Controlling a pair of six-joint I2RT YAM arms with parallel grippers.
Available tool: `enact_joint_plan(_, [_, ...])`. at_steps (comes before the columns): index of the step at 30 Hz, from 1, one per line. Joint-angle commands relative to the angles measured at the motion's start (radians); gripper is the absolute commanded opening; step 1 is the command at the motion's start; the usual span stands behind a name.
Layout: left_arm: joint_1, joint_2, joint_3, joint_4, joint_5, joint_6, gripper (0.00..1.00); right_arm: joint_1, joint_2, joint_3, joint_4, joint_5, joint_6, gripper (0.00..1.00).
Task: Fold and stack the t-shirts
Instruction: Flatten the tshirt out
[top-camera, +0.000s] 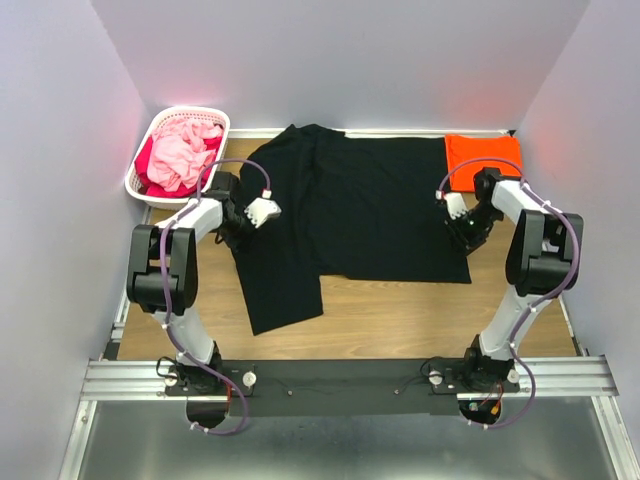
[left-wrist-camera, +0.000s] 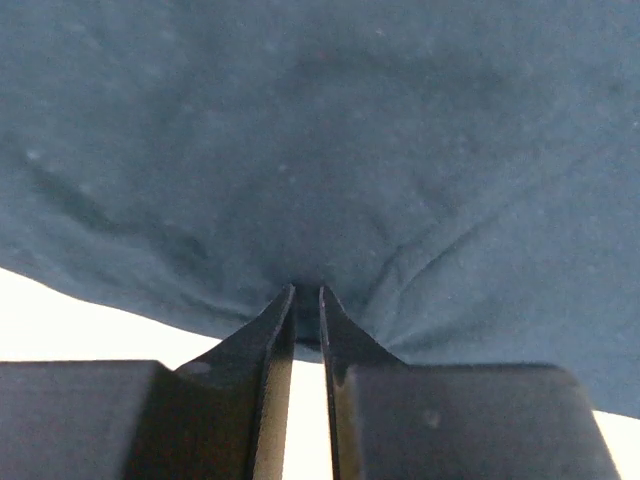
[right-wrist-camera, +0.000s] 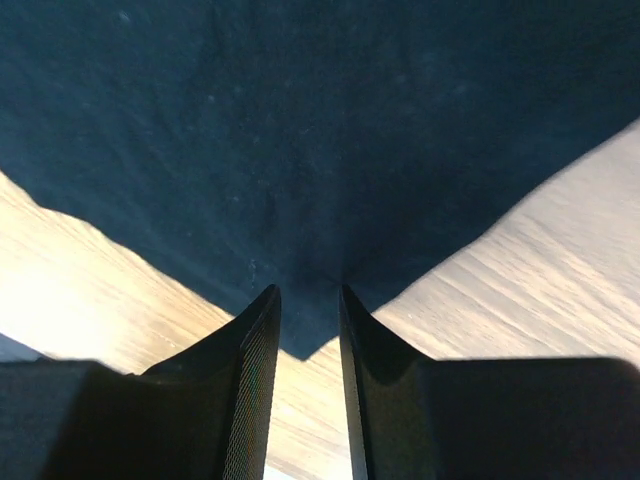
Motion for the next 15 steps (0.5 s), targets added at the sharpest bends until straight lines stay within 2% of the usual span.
enact_joint_plan(1, [0.001, 0.014, -0.078, 0.038, -0.095, -0.015, 0.22, 0.005, 0.031, -0.067, 0.060, 0.050, -0.002, 0.36])
enact_joint_plan(8, [-0.001, -0.090, -0.244, -0.020, -0.149, 0.014, 0.20, 0.004, -0.034, -0.197, 0.084, 0.195, -0.056, 0.34])
enact_joint_plan(10, [-0.001, -0.182, -0.290, -0.054, -0.167, 0.037, 0.20, 0.002, -0.089, -0.230, 0.080, 0.234, -0.077, 0.33])
enact_joint_plan(15, [-0.004, -0.292, -0.330, -0.181, -0.187, 0.098, 0.18, -0.001, -0.172, -0.187, 0.011, 0.237, -0.096, 0.33])
